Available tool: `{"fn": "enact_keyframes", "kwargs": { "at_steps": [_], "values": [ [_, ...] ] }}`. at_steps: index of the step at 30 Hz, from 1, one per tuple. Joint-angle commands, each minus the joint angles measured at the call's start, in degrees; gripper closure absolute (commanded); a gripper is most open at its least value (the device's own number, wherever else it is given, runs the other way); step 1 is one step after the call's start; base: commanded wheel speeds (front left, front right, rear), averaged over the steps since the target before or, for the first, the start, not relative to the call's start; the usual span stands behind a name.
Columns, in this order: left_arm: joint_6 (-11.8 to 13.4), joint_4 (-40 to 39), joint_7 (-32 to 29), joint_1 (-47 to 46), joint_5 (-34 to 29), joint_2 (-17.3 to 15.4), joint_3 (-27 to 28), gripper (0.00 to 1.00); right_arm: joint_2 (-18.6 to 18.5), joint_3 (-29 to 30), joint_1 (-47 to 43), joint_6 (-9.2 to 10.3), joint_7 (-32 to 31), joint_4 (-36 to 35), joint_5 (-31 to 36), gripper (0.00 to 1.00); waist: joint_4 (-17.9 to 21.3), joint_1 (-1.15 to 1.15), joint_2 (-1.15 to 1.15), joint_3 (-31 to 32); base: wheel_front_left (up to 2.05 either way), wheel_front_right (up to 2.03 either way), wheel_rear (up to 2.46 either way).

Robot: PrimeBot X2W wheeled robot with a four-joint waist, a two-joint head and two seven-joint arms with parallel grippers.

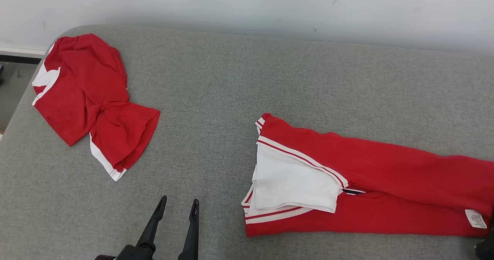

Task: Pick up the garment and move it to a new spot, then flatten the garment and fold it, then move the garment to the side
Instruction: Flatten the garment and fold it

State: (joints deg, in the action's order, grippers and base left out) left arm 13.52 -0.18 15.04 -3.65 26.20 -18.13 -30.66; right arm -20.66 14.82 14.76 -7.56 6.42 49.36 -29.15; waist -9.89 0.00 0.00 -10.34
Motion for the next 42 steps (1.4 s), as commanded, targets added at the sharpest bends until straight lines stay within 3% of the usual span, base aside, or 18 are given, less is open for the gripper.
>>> {"fn": "enact_keyframes", "kwargs": {
  "at_steps": [1, 8, 16, 21, 35, 42],
  "values": [
    [-0.4, 0.2, 0.1, 0.9, -0.9, 0.2, 0.3, 0.0, 2.1, -1.1, -1.0, 0.13, -0.8, 1.2, 0.3, 1.0, 0.3, 0.0, 0.0, 0.2, 0.0, 0.0, 0.0],
    [-1.6, 1.2, 0.2, 1.5, -1.6, 0.8, 1.5, 0.0, -1.3, -1.0, -1.1, 0.13, 3.8, -2.4, -1.1, 1.0, 1.8, 0.0, 0.0, 1.5, 0.0, 0.0, 0.0],
    [-2.2, 2.3, 0.1, 2.3, -1.3, -0.1, 2.4, 0.0, -7.2, -1.1, 0.2, 0.13, 3.2, -6.5, -0.6, 1.0, 4.0, 0.0, 0.0, 3.4, 0.0, 0.0, 0.0],
    [-2.1, 3.0, 0.0, 1.7, -0.6, 0.2, 2.6, 0.0, -7.7, -2.7, -0.7, 0.13, 2.1, -11.6, -0.3, 1.0, 4.2, 0.0, 0.0, 4.3, 0.0, 0.0, 0.0],
    [-2.9, 5.1, -0.7, 2.1, 0.2, 0.8, 1.1, 0.0, -0.4, -9.7, -5.6, 0.13, -4.6, -39.8, 4.3, 1.0, 0.9, 0.0, 0.0, 5.9, 0.0, 0.0, 0.0],
    [-3.3, 5.9, -0.4, 1.3, 0.4, 1.2, 1.2, 0.0, 7.0, -14.7, -7.5, 0.12, -7.8, -49.2, 10.5, 1.0, -2.1, 0.0, 0.0, 5.7, 0.0, 0.0, 0.0]
  ]
}}
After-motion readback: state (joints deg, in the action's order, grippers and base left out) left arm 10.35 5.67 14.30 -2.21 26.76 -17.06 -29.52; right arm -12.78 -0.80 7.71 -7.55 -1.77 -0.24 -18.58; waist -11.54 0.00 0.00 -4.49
